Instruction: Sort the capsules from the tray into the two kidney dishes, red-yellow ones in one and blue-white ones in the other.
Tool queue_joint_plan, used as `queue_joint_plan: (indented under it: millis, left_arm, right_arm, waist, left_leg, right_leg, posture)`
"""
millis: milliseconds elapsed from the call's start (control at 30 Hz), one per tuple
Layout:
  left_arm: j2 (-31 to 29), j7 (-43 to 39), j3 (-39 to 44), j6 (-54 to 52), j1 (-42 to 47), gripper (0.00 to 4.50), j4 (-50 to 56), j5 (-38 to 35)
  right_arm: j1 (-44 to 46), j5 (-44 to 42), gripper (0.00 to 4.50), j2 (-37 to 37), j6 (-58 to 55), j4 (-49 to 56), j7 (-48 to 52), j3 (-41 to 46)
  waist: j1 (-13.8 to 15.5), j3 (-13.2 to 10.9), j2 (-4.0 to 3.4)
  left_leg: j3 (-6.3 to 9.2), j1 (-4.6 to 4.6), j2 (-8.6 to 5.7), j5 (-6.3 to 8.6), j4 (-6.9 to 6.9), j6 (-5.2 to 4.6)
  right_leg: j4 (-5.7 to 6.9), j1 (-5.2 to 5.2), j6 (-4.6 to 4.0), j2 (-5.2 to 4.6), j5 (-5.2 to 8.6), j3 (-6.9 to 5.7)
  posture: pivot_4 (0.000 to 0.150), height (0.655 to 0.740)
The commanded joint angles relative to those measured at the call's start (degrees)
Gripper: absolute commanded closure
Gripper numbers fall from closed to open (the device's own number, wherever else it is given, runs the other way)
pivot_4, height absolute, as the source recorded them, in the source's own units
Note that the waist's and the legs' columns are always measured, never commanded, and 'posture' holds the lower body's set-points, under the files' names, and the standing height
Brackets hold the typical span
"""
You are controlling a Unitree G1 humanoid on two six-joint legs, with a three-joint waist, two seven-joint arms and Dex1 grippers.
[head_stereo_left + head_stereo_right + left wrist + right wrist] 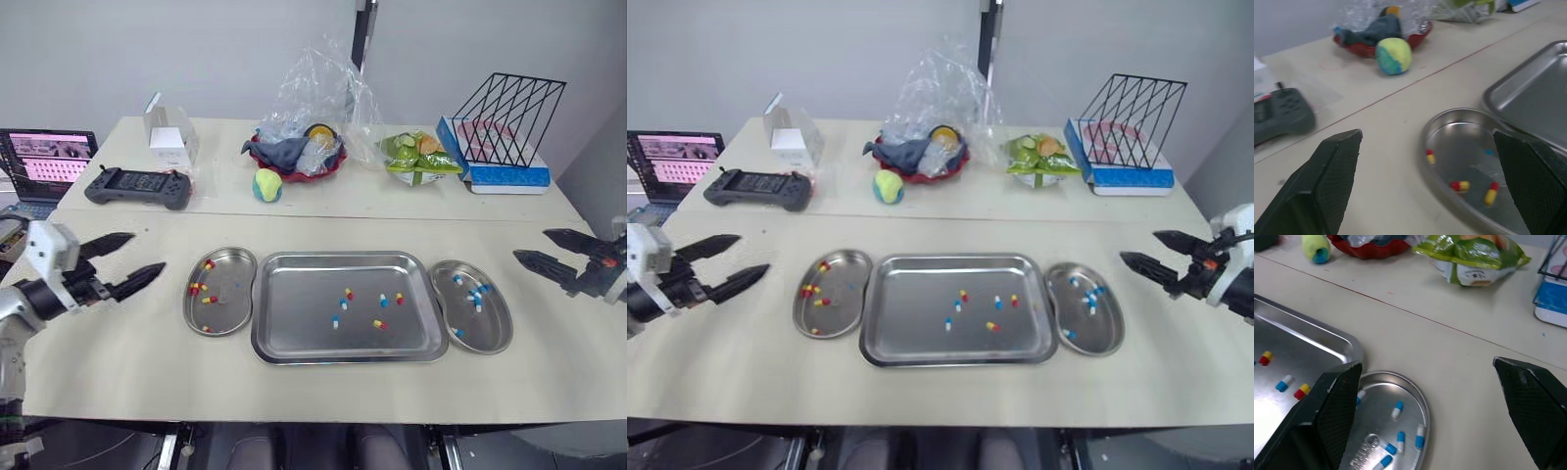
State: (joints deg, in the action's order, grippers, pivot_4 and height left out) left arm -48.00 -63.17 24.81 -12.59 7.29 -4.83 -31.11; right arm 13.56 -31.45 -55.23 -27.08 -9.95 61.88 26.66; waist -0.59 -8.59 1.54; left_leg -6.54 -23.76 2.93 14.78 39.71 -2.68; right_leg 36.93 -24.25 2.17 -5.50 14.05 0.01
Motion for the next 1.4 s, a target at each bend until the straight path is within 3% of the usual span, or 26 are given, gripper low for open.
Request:
queue_joint_plan:
  millis: [33, 167, 333, 633, 767, 1000, 1400]
  left_arm:
    - [-0.62, 0.33, 0.36, -2.23, 0.43, 0.00, 3.05, -1.85]
    - [-1.28, -1.67, 0.38, 0.82, -1.45, 0.00, 3.67, 0.14]
    - [-1.41, -3.17, 1.18, 3.48, -4.30, 0.00, 3.73, 0.71]
    - [-1.22, -3.50, 3.88, 4.48, -8.23, 0.00, 5.60, 0.29]
    - [-1.51, -3.91, 5.11, 4.67, -10.03, 0.00, 6.24, -0.10]
    - [-2.15, -4.14, 5.54, 4.49, -9.49, 0.00, 5.35, -0.16]
    - [-1.82, -3.03, 5.56, 4.55, -10.15, 0.00, 6.15, 0.11]
  right_arm:
    - [-3.08, -4.34, 0.01, -0.94, -5.11, 10.37, 0.19, 1.72]
    - [-5.56, -9.75, 0.01, 0.67, -11.55, 24.23, -2.17, -1.02]
    - [-3.03, -11.45, 0.01, 4.47, -17.40, 36.10, -8.40, -11.71]
    - [2.21, 0.12, 0.01, 14.58, -19.11, 40.16, -21.13, -32.79]
    - [2.51, 3.78, 0.01, 19.21, -21.76, 39.45, -27.17, -37.92]
    - [3.04, 6.47, 2.21, 20.50, -23.97, 42.11, -27.77, -43.99]
    - [5.00, 10.30, 2.21, 24.62, -26.70, 39.44, -31.15, -46.75]
  waist:
    - [0.05, -0.01, 0.01]
    - [-0.05, 0.00, 0.01]
    - [-0.22, -0.01, 0.03]
    - [0.42, -0.01, 0.05]
    - [0.35, 0.00, 0.08]
    - [0.40, 0.00, 0.10]
    - [0.10, 0.00, 0.11]
  left_leg:
    - [0.02, 0.00, 0.01, 0.00, 0.01, 0.00]
    - [0.04, 0.00, 0.01, -0.01, 0.00, 0.01]
    - [0.09, 0.03, 0.06, 0.00, -0.01, 0.01]
    - [0.08, -0.03, -0.01, 0.02, 0.02, -0.02]
    - [0.08, -0.04, 0.00, 0.01, 0.03, -0.02]
    - [0.08, -0.04, 0.00, 0.01, 0.05, -0.02]
    - [0.07, -0.04, 0.00, 0.01, 0.04, -0.01]
  right_leg:
    - [0.00, 0.01, 0.00, 0.05, 0.00, 0.00]
    - [0.01, 0.00, 0.00, 0.06, 0.00, 0.02]
    - [0.01, -0.03, -0.03, 0.10, 0.01, 0.05]
    - [-0.03, -0.06, -0.03, -0.01, 0.02, -0.02]
    - [-0.02, -0.06, -0.04, -0.01, 0.02, -0.05]
    - [-0.01, -0.05, -0.04, -0.01, 0.02, -0.09]
    - [-0.01, -0.05, -0.06, 0.04, 0.03, -0.10]
  posture:
    - [0.150, 0.7204]
    - [0.150, 0.7204]
    - [0.150, 0.7204]
    - [0.150, 0.7204]
    - [0.150, 0.7204]
    - [0.150, 0.7204]
    - [0.150, 0.7204]
